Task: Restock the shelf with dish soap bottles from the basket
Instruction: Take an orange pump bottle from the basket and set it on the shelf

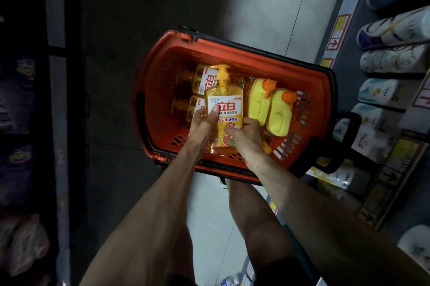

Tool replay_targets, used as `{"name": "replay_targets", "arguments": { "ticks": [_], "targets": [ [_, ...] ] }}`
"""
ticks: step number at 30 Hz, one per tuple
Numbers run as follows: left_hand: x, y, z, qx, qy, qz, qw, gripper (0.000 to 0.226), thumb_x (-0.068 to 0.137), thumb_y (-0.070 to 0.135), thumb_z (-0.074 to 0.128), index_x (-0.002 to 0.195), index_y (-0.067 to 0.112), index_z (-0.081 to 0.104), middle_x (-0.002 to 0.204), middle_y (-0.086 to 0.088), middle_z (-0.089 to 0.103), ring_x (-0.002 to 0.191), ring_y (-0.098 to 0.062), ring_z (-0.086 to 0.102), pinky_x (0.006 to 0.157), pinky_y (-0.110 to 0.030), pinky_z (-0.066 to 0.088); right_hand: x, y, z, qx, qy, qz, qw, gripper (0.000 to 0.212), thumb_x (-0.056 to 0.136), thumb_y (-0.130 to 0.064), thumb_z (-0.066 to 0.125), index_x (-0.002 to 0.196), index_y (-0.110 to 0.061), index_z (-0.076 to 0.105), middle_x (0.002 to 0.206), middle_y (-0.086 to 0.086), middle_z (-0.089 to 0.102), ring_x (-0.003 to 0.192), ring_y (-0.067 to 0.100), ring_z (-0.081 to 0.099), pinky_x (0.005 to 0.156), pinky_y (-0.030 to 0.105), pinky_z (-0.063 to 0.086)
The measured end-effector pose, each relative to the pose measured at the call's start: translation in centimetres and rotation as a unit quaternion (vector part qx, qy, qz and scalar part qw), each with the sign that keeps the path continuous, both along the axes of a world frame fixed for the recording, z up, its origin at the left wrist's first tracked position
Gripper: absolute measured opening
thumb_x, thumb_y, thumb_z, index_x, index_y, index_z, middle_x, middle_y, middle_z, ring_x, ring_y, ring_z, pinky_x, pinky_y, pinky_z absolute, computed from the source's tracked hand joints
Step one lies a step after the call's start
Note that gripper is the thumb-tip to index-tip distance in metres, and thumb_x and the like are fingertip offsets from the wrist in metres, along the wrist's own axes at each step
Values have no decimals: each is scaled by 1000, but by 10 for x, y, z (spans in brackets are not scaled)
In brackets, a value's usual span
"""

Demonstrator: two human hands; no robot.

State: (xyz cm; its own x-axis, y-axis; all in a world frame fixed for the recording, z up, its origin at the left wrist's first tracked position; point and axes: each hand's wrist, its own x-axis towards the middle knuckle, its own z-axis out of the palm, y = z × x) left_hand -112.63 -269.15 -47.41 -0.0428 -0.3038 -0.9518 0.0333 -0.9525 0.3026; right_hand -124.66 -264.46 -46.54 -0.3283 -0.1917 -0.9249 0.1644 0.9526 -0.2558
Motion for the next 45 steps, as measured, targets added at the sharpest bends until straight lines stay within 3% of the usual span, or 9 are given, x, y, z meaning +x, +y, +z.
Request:
{"name": "replay_targets", "arguments": {
  "ticks": [4, 8, 11, 15, 25, 30, 33, 41, 45],
  "targets": [
    [3, -1, 39, -16, 10, 36, 999, 62, 103, 40, 67, 149, 6, 45, 124, -20, 76, 113, -39, 75, 100, -60, 59, -7, 6, 45, -81, -15, 33, 996, 54, 91, -24, 84, 128, -22, 45, 124, 2, 68, 109, 14, 70, 76, 21, 59],
    [3, -3, 97, -53, 25, 38, 998, 53, 104, 38, 66, 142, 5, 50, 116, -15, 79, 103, -32, 79, 76, -40, 66, -20, 0, 94, -106, -58, 36, 992, 54, 93, -26, 82, 130, -17, 44, 123, 6, 71, 106, 19, 74, 87, 34, 63],
    [1, -9, 147, -80, 24, 41, 996, 49, 103, 37, 68, 137, 5, 53, 111, -7, 82, 96, -24, 81, 69, -30, 64, -33, -10, 134, -127, -89, 23, 988, 54, 92, -30, 84, 131, -18, 48, 122, 6, 73, 99, 18, 78, 81, 29, 63],
    [-4, -20, 216, -117, 31, 37, 992, 59, 95, 47, 74, 136, 8, 57, 115, -9, 80, 102, -28, 80, 77, -35, 65, -51, -30, 201, -165, -122, 64, 976, 55, 86, -47, 84, 132, -31, 57, 116, -6, 79, 102, 14, 78, 90, 37, 63],
    [-14, -28, 378, -203, 68, 41, 976, 57, 92, 46, 74, 133, 9, 55, 112, -9, 81, 100, -29, 80, 76, -34, 65, -76, -70, 363, -234, -164, 142, 948, 57, 76, -48, 85, 123, -19, 70, 112, 4, 81, 102, 27, 79, 95, 49, 62],
    [-4, -14, 429, -231, 43, 50, 971, 67, 85, 51, 79, 134, 10, 56, 117, -12, 79, 106, -33, 78, 96, -55, 62, -69, -63, 413, -243, -172, 157, 942, 56, 77, -44, 87, 124, -18, 70, 115, 8, 80, 106, 31, 78, 100, 58, 59],
    [9, 0, 445, -234, 44, 62, 969, 68, 85, 52, 79, 134, 11, 56, 120, -11, 79, 108, -33, 78, 99, -59, 60, -57, -56, 436, -245, -167, 182, 938, 59, 76, -47, 87, 125, -19, 70, 116, 5, 80, 106, 28, 78, 100, 57, 59],
    [61, 40, 490, -235, 76, 114, 962, 55, 99, 37, 66, 141, 5, 50, 125, -18, 75, 117, -42, 72, 105, -65, 54, -3, -43, 490, -238, -170, 279, 915, 39, 92, -35, 80, 128, -26, 68, 116, -4, 80, 107, 18, 77, 101, 50, 60],
    [102, 58, 524, -278, 53, 122, 951, 60, 94, 41, 64, 141, 5, 50, 124, -16, 76, 114, -36, 75, 104, -58, 57, 42, -39, 522, -255, -161, 331, 894, 37, 93, -35, 80, 127, -26, 69, 113, -5, 81, 105, 16, 78, 100, 48, 61]
  ]
}}
